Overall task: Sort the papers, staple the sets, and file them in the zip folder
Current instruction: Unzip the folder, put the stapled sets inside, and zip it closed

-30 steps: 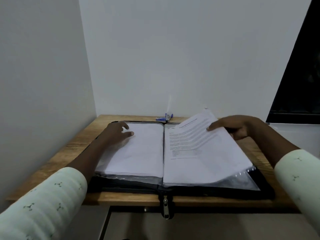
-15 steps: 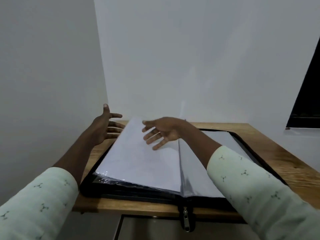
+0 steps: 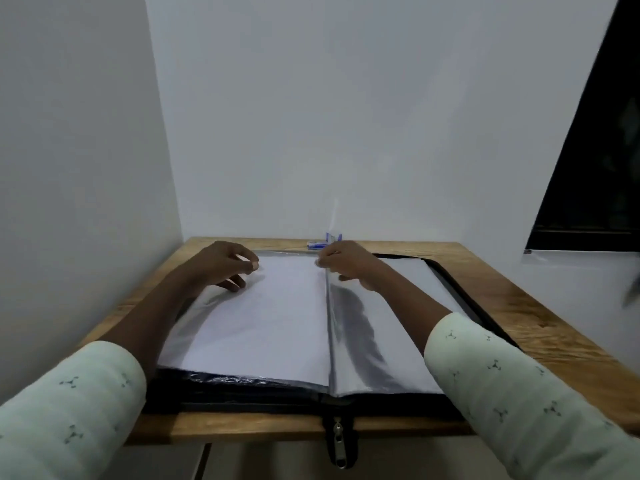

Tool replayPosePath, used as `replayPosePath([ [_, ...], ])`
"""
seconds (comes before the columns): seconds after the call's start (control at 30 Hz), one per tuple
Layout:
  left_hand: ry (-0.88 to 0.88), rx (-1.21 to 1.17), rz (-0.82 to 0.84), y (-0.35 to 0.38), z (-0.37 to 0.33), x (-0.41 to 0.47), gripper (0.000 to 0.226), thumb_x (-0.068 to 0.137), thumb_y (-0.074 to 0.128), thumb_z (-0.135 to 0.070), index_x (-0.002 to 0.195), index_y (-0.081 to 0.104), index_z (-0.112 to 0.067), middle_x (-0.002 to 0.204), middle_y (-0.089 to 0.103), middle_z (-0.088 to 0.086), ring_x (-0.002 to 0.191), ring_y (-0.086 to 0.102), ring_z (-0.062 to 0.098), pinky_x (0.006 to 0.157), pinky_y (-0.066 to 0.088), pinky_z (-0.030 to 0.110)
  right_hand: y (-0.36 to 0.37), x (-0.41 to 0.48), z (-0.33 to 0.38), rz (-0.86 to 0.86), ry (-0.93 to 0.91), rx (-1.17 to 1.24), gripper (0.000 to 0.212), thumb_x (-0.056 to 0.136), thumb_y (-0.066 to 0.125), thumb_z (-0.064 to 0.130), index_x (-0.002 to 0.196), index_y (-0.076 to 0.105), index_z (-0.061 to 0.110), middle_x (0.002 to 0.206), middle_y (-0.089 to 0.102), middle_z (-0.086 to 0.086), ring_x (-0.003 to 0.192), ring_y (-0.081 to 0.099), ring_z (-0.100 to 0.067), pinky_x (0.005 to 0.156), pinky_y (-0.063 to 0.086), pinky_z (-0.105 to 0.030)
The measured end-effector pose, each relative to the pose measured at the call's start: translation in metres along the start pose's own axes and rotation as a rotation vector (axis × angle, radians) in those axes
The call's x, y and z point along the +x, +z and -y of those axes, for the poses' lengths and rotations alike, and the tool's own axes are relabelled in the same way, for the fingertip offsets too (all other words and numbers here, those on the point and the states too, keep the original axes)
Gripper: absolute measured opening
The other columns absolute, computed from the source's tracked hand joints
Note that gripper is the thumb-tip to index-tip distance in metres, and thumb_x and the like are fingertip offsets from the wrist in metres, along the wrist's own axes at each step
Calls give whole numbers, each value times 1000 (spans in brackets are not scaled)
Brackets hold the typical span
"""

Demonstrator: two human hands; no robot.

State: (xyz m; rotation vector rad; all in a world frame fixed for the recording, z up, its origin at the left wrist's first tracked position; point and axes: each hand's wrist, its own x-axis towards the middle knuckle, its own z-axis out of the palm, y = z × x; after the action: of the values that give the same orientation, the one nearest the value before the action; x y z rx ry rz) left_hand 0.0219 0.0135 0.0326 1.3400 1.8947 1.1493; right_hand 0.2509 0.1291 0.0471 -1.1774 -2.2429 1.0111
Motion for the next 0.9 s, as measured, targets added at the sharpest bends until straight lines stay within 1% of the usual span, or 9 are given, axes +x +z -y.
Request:
replayPosePath([
  [0.1,40,19,9,10,-9,6,10,92,67,-14,100,72,-10,94,70,11,77,69,27,72,57,36,-41,-4,-44,-181,98,-265,43,89,67,27,125,59,5,123,62,-11,114,58,-28,90,46,-32],
  [0.27,110,-87,-4,43,-17,14,11,93,66,-14,101,70,-7,91,68,12,71,66,26,66,54,34,-75,-13,-95,-88,304,-504,97,83,58,68,152,23,9,146,47,-9,136,42,-26,95,39,-31],
  [0.33,120,-76,-9,54,-16,17,10,93,65,-13,100,71,-6,88,69,11,68,65,25,63,51,31,-79,-8,-109,-71,353,-549,113,74,49,84,154,16,12,154,37,-8,147,23,-28,112,29,-43],
  [0.4,127,-64,-25,59,-12,19,9,93,65,-11,97,71,-6,85,69,10,65,64,23,59,50,28,-79,-3,-115,-51,372,-587,121,65,40,92,155,13,15,150,43,-7,148,20,-30,115,23,-53],
  [0.5,96,-100,-68,59,1,22,9,93,62,-6,93,70,-4,84,69,11,61,63,18,56,50,24,-73,-2,-103,-39,306,-643,98,82,47,75,153,16,15,133,59,-11,130,47,-31,108,36,-45],
  [0.6,75,-168,-104,58,10,23,10,94,59,-2,92,69,-2,83,69,15,63,64,21,58,52,23,-75,1,-82,-55,186,-644,67,90,62,45,144,38,14,128,60,-10,114,57,-26,85,45,-31],
  [0.73,81,-178,-93,57,13,24,9,93,61,-3,96,69,0,82,70,13,67,65,23,64,53,27,-95,3,-67,-110,230,-324,44,84,72,15,122,56,4,97,65,-14,71,61,-25,66,55,-33],
  [0.83,86,-194,-83,56,15,25,9,93,60,-2,95,69,-1,82,70,13,66,65,22,64,53,27,-103,-1,-72,-26,325,-123,47,84,77,22,116,52,-3,93,57,-15,67,57,-25,60,54,-32],
  [0.9,89,-199,-75,57,15,26,9,93,60,-2,94,69,-2,82,70,13,66,65,22,63,53,26,-107,-2,-79,-19,334,-83,54,84,71,48,106,56,2,93,64,-14,67,58,-21,59,53,-29],
])
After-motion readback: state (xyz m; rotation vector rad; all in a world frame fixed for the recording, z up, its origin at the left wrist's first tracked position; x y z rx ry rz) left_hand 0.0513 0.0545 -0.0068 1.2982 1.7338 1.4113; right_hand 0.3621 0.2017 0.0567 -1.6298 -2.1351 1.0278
